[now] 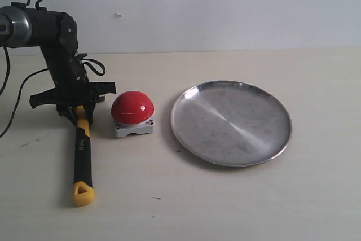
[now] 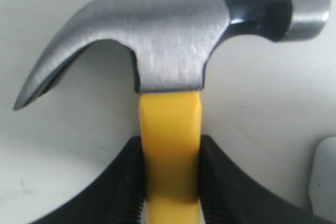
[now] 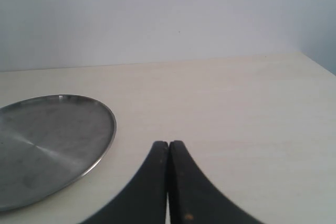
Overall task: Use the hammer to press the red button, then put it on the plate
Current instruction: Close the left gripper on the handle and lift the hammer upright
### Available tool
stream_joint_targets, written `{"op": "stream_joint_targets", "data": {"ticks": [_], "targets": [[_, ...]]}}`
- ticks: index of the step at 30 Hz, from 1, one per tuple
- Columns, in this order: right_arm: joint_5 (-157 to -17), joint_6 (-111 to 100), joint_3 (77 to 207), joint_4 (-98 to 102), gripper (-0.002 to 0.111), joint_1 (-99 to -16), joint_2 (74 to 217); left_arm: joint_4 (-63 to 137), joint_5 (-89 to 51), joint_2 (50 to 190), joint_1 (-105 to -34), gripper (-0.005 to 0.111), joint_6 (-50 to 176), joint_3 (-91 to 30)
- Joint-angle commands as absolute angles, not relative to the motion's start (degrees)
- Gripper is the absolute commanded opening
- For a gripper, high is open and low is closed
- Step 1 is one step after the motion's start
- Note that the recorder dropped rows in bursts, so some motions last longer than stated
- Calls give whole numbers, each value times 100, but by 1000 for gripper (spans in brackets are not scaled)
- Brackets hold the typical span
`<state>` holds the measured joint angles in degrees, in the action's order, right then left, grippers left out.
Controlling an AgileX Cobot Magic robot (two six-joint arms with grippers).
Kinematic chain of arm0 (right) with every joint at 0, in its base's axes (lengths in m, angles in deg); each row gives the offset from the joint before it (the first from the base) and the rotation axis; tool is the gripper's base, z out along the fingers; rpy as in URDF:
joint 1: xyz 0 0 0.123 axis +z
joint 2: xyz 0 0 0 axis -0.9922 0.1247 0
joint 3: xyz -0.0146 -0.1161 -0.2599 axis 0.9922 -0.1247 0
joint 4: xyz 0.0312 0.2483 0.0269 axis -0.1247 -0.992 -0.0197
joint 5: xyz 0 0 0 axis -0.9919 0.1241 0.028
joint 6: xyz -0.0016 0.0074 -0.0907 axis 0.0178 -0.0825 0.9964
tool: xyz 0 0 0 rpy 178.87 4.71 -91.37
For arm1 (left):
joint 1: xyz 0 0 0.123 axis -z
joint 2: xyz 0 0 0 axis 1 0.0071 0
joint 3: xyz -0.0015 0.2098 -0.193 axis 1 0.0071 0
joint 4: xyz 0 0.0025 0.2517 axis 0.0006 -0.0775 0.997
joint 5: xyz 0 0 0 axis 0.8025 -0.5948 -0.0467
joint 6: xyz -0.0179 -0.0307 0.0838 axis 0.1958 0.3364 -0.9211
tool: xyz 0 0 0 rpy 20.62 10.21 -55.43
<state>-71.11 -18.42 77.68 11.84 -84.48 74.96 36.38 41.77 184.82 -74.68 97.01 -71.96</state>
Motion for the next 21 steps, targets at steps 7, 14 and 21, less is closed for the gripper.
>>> {"op": "stream_joint_targets", "data": {"ticks": [7,14,21], "targets": [[-7162,-1857,7741,1216,0,-8484,7475,4100,3700,18305,-7436,0,9587,-7239],[-7162,-1857,7741,1216,0,-8484,7475,5075,3677,18020,-7108,0,10162,-7239],[-7162,-1857,7741,1216,0,-8484,7475,5184,3695,17784,-6973,0,10321,-7239]]}}
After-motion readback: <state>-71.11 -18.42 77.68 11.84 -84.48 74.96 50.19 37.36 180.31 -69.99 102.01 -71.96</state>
